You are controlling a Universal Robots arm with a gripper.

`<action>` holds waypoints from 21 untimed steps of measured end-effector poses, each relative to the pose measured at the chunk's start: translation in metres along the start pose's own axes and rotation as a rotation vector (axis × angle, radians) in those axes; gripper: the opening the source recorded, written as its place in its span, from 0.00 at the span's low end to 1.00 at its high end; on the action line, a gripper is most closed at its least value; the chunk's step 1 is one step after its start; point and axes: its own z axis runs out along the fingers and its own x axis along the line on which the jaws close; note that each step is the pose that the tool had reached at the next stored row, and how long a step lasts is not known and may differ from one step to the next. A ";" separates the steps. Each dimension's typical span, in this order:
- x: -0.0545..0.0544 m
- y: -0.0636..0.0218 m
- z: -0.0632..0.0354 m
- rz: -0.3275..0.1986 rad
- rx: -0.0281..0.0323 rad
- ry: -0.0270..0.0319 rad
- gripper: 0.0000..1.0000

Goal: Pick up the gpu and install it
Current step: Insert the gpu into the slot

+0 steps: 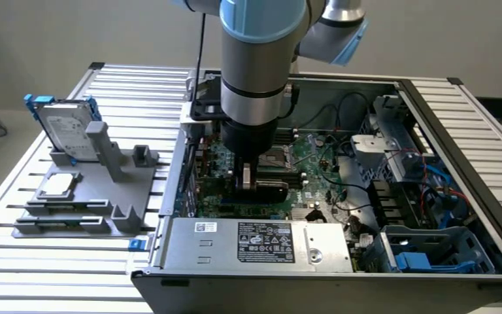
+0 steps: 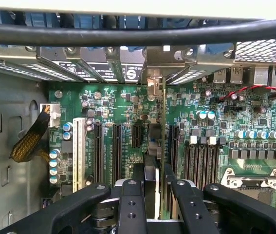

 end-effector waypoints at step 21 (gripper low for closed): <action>-0.003 0.0014 -0.0440 -0.002 -0.0019 -0.0003 0.50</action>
